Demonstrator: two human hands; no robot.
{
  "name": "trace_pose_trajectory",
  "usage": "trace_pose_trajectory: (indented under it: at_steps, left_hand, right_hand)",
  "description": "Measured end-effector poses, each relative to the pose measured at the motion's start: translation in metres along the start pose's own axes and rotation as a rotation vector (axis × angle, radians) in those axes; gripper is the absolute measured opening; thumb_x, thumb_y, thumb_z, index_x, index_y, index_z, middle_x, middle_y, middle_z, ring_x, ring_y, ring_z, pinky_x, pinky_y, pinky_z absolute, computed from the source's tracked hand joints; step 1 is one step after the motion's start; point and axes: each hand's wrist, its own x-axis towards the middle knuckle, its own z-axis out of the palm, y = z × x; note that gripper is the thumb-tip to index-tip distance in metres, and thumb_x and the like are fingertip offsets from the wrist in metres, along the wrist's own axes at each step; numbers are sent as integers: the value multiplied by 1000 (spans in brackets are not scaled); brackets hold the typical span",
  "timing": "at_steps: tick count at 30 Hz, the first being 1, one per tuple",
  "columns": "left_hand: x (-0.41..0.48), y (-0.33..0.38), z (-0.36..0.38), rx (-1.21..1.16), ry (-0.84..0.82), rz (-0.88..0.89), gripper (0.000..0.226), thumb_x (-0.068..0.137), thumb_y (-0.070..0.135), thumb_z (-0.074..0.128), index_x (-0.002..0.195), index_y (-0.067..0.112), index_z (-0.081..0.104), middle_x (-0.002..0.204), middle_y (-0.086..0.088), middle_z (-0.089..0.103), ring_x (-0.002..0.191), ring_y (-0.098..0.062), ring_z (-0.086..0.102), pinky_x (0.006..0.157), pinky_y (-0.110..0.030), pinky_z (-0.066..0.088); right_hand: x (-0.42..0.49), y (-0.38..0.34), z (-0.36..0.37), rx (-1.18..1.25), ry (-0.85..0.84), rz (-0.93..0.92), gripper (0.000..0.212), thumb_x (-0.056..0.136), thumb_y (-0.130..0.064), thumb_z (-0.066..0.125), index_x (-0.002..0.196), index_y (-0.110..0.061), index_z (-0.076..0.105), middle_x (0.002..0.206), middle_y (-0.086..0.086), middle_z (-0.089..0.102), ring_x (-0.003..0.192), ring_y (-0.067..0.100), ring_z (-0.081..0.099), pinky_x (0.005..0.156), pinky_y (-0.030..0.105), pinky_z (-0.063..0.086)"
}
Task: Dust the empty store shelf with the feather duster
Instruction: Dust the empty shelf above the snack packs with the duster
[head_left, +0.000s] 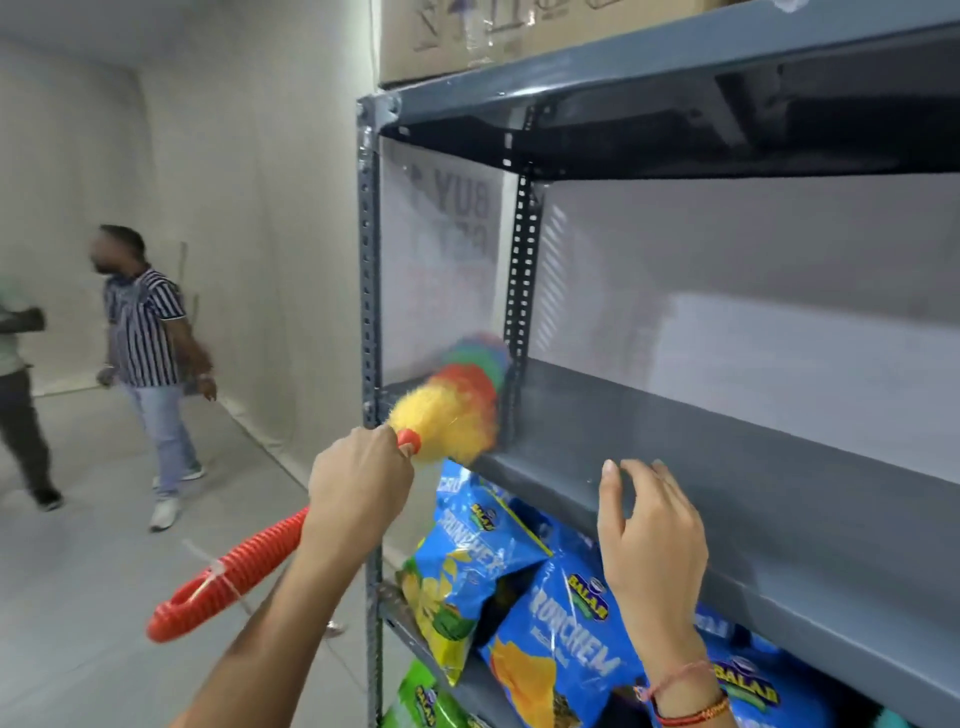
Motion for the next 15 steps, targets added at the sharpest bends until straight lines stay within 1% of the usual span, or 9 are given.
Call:
trace_pose_trajectory:
  at_steps: [2,4,5,6,8,10,12,13,15]
  left_hand:
    - [1,-14,0,-59,-42,-25,47,93,49,40,88,10,65,81,-14,65,87,-38,64,63,-33,38]
    - [2,-26,-1,-173,-199,-30,53,90,57,41,79,12,66,60,-4,55,73,-35,60,59,-31,38]
    - [2,-29,-1,-209,-271,-22,53,88,60,42,78,14,67,55,0,52,68,-32,58,57,-30,38]
    - [1,-31,0,-219,-317,-14,53,86,62,44,79,15,68,54,2,52,66,-29,57,57,-30,39]
    - [2,-33,2,-232,-357,-28,55,85,64,45,82,15,70,59,0,57,70,-28,60,60,-31,42]
    - [6,-34,3,-236,-333,-96,54,86,62,45,86,14,70,74,-6,62,79,-30,63,66,-33,44]
    - [7,-31,2,-143,-216,-129,49,90,56,41,86,14,66,86,-11,64,78,-31,60,66,-33,43]
    - [5,-28,1,-82,-155,-119,46,92,52,39,84,13,63,86,-12,64,74,-31,56,65,-32,42]
    - [1,-22,1,-49,-98,-81,45,94,49,37,82,12,59,78,-9,57,67,-30,51,61,-32,40]
  right_hand:
    - [1,-7,11,-17,-44,-29,23,91,-21,60,95,0,69,95,18,75,110,37,64,84,45,55]
    - [1,-16,23,-53,-108,-70,25,90,-21,62,96,3,69,98,21,74,111,38,64,85,46,55]
    - [1,-21,29,-73,-151,-89,28,90,-23,61,98,3,68,102,22,73,112,39,62,87,46,54]
    - [0,-25,35,-92,-194,-106,32,90,-25,62,101,4,68,107,23,72,115,39,61,90,46,54]
    - [0,-32,44,-148,-261,-125,38,88,-30,64,105,4,66,113,23,69,119,39,58,90,46,53]
    - [0,-34,49,-226,-307,-137,44,85,-34,67,103,5,67,111,24,70,116,40,60,85,45,55]
    - [-1,-34,52,-285,-314,-150,47,82,-38,68,100,6,68,106,24,72,113,40,62,83,45,56]
    - [-3,-33,53,-305,-314,-151,48,82,-40,68,98,5,69,105,23,72,112,40,62,84,44,56]
    - [-3,-33,54,-316,-305,-148,49,83,-42,66,100,4,68,108,22,72,116,39,60,87,44,54]
